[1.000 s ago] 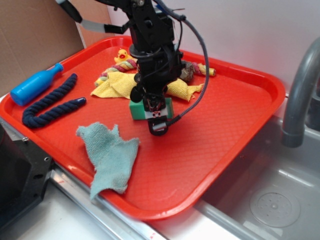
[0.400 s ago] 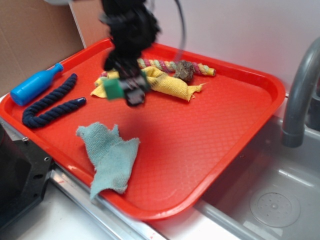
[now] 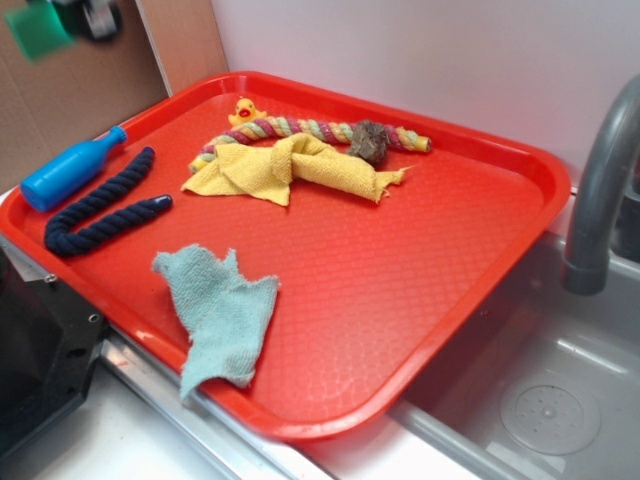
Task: Grab the green block.
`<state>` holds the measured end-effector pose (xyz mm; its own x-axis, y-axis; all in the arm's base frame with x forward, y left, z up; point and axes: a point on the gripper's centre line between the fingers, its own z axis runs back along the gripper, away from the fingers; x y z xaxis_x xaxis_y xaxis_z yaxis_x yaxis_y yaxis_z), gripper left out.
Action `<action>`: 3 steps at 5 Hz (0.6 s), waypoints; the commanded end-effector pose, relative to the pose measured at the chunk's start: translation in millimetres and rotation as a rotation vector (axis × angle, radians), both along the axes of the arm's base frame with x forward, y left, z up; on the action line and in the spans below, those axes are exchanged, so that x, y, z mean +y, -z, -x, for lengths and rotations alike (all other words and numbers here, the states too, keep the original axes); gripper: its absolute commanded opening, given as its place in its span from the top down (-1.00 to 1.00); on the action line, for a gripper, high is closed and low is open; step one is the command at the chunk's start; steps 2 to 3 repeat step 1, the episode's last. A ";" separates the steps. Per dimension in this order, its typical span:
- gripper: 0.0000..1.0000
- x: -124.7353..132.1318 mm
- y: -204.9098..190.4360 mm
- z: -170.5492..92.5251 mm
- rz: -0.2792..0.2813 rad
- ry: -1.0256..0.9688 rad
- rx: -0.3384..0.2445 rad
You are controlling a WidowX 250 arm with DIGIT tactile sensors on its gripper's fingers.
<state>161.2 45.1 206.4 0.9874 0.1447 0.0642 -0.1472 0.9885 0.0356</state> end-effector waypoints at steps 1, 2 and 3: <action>1.00 -20.6 -38.9 4.7 0.004 -0.294 -0.017; 1.00 -20.6 -38.9 4.7 0.004 -0.294 -0.017; 1.00 -20.6 -38.9 4.7 0.004 -0.294 -0.017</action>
